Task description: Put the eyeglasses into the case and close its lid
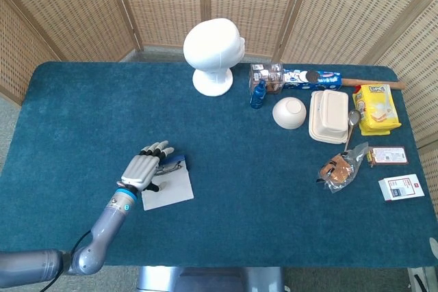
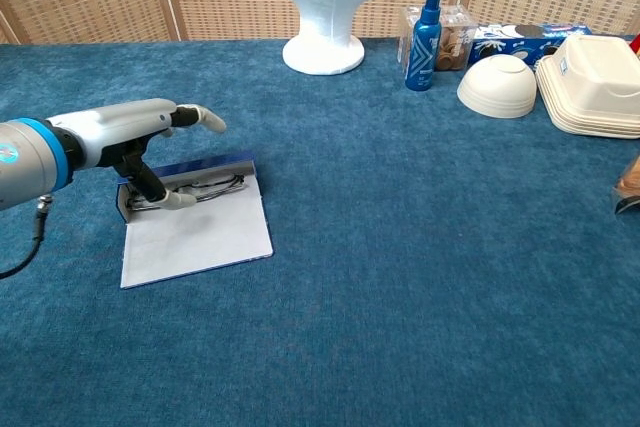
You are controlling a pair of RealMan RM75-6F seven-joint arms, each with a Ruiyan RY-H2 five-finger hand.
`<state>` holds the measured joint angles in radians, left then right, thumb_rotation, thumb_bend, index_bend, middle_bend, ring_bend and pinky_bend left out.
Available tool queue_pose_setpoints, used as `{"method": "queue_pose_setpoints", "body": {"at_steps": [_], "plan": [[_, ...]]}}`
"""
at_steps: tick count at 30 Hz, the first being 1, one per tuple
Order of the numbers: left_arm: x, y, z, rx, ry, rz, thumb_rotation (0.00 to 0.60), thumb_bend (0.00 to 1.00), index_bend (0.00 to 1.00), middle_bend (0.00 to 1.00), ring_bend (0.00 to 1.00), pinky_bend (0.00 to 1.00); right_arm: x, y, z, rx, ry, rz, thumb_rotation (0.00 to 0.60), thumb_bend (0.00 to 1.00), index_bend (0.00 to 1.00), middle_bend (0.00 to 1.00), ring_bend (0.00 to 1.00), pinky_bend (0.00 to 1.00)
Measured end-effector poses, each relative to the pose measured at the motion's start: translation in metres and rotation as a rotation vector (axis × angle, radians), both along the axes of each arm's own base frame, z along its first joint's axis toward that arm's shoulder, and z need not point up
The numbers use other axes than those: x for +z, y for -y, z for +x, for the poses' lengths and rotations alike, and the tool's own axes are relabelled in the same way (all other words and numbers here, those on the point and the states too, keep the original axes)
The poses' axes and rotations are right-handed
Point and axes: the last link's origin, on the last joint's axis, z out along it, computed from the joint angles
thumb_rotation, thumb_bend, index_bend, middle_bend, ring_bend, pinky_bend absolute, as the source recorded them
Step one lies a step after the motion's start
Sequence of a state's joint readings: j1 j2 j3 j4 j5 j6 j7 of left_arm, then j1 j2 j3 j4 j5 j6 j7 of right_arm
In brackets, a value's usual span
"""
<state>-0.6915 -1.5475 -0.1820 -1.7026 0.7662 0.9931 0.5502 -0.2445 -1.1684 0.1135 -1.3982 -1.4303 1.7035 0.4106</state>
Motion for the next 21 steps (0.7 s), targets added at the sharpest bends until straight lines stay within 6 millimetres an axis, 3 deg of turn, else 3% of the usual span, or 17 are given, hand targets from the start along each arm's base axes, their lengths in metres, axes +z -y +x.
{"method": "queue_pose_setpoints", "body": {"at_steps": [11, 21], "plan": [[0.001, 0.001, -0.009, 0.107, 0.058, -0.107, 0.593, 0.26, 0.08, 0.0, 0.0, 0.13, 0.0, -0.002, 0.001, 0.004, -0.001, -0.006, 0.503, 0.24, 0.04, 0.16, 0.0, 0.18], [0.004, 0.015, 0.003, 0.084, 0.126, -0.187, 0.588, 0.26, 0.08, 0.0, 0.0, 0.16, 0.0, -0.002, 0.003, 0.009, -0.006, -0.007, 0.504, 0.24, 0.04, 0.16, 0.0, 0.18]]}}
